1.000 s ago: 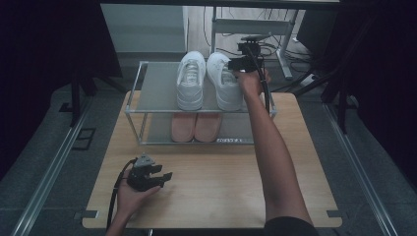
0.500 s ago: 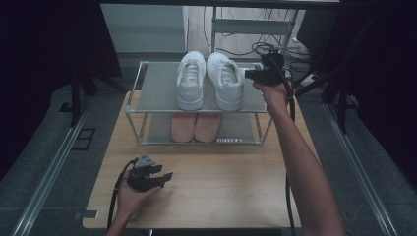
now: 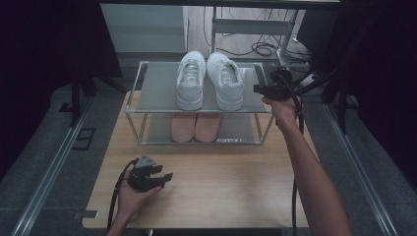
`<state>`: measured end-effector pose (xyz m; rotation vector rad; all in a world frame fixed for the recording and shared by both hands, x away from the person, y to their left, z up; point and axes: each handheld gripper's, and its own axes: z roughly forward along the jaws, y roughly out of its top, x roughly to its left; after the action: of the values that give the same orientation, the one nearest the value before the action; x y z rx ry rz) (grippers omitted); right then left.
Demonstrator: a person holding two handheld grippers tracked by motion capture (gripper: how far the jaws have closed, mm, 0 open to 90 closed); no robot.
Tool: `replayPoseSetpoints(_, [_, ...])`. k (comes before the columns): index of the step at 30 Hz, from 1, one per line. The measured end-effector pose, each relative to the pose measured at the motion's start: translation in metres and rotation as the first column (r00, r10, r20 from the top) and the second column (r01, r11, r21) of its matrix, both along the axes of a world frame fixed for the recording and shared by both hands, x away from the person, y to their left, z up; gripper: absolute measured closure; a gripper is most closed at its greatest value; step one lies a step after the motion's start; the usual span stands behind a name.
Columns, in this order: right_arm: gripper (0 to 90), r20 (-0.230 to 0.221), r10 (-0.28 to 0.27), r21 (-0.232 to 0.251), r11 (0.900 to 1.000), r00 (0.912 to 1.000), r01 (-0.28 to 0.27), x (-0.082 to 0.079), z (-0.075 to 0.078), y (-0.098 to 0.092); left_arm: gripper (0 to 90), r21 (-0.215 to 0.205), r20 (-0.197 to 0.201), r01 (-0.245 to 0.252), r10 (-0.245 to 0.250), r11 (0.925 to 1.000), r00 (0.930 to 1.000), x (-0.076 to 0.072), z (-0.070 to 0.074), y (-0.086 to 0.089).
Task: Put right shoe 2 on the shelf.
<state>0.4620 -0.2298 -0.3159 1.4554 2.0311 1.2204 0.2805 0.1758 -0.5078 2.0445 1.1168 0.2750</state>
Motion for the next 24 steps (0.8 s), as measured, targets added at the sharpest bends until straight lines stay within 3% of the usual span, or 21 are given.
replayPoseSetpoints(12, [88.5, -0.028, 0.026, -0.019, 0.999, 0.9993, -0.027, -0.001, -0.021, 0.001, 45.9, 0.005, -0.003, 0.005, -0.005, 1.0, 1.0, 0.0, -0.001, -0.001])
replayPoseSetpoints(24, [90.0, -0.035, 0.057, -0.041, 0.997, 0.9977, -0.059, -0.001, -0.029, 0.016, 45.9, 0.004, 0.001, 0.002, -0.002, 1.0, 1.0, 0.0, -0.001, 0.0])
